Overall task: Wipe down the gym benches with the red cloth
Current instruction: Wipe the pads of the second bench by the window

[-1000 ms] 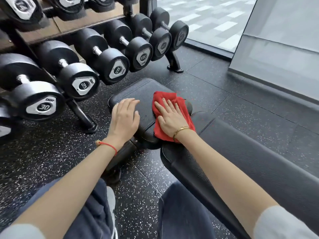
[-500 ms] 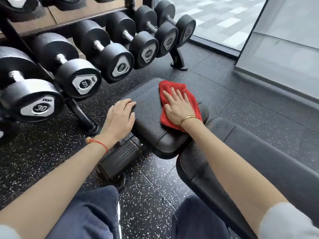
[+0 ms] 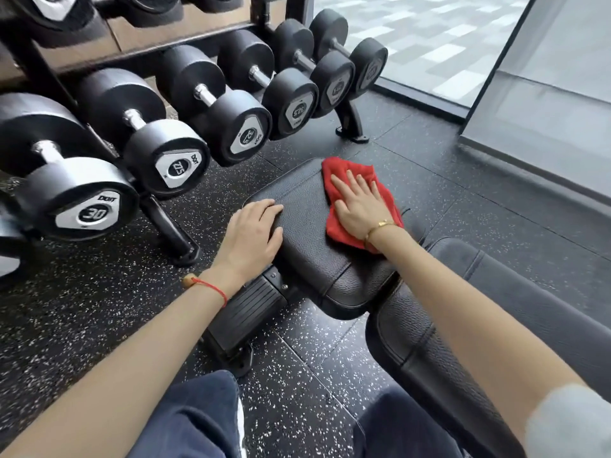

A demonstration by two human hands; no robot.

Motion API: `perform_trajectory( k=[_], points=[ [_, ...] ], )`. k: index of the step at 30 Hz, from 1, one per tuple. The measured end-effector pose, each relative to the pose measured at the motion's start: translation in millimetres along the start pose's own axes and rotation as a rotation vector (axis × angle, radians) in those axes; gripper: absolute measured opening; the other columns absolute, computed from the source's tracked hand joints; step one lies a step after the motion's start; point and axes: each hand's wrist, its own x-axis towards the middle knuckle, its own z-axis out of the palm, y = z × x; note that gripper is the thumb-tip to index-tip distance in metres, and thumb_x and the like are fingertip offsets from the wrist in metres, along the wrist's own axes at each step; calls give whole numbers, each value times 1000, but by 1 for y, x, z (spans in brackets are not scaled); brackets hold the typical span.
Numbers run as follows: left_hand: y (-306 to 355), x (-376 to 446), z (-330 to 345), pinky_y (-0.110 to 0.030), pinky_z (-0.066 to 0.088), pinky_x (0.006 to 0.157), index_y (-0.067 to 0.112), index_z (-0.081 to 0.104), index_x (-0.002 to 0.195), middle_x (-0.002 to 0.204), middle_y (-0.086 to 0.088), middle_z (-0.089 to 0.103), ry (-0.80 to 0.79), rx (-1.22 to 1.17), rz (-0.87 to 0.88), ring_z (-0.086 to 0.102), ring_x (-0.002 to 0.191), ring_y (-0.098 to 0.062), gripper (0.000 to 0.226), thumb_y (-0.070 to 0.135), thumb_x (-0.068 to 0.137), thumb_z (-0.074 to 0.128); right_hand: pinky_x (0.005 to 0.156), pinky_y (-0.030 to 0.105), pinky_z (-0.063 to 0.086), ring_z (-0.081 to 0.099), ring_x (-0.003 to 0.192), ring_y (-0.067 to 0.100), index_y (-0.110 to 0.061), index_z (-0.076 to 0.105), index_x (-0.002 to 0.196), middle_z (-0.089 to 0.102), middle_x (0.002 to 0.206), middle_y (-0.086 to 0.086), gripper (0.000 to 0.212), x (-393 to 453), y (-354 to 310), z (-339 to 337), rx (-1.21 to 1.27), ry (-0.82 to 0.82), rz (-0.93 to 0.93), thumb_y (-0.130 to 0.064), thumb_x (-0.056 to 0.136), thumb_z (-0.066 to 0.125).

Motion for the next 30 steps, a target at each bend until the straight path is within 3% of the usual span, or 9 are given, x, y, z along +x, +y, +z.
perform_trajectory(
  k=[5, 11, 17, 21, 24, 27, 30],
  points=[
    [-7, 5, -8, -39, 30, 115, 7, 49, 138, 144, -10, 48, 84, -26, -54, 42, 136, -25, 46, 23, 96, 53, 121, 42, -3, 4, 150, 25, -30, 18, 153, 6, 163, 5, 57, 34, -56, 10, 7, -52, -132, -29, 98, 33],
    [-17, -2, -9, -42, 32, 115, 6, 49, 139, 142, -11, 51, 67, -35, -92, 44, 135, -27, 44, 21, 97, 51, 122, 39, -1, 7, 150, 20, -32, 19, 152, 11, 162, 1, 60, -50, -60, 23, 11, 0, -350, -32, 96, 38],
    [-21, -12, -11, -41, 30, 115, 10, 49, 139, 145, -8, 49, 22, -47, -106, 41, 137, -24, 42, 21, 99, 48, 122, 39, -2, 5, 150, 21, -33, 18, 152, 7, 163, 0, 58, -40, -2, 8, 2, 12, -95, -33, 97, 35],
    [-18, -15, -11, -42, 29, 116, 11, 46, 142, 149, -7, 45, -5, -43, -119, 37, 141, -22, 44, 23, 100, 46, 122, 42, -4, 2, 150, 25, -29, 16, 153, 4, 163, 6, 58, 10, -17, 0, 13, -15, 26, -33, 98, 31],
    [-13, -15, -11, -41, 29, 116, 11, 46, 142, 149, -6, 44, -9, -33, -126, 37, 140, -22, 44, 24, 100, 45, 122, 42, -4, 2, 150, 25, -30, 16, 153, 4, 163, 5, 59, 7, -42, 5, 19, -40, -63, -31, 97, 33],
    [-7, -14, -10, -40, 28, 116, 10, 46, 142, 150, -7, 44, -17, -14, -118, 38, 140, -23, 44, 23, 100, 46, 122, 41, -3, 4, 150, 23, -33, 17, 153, 6, 163, 2, 61, -41, -57, 17, 6, -26, -258, -32, 95, 37],
    [-5, -14, -11, -40, 28, 116, 10, 46, 143, 150, -8, 42, -24, -29, -127, 37, 140, -24, 45, 17, 99, 45, 122, 40, -1, 5, 150, 20, -34, 16, 153, 8, 163, 0, 61, -84, -49, 20, -19, 4, -324, -34, 96, 37]
  ],
)
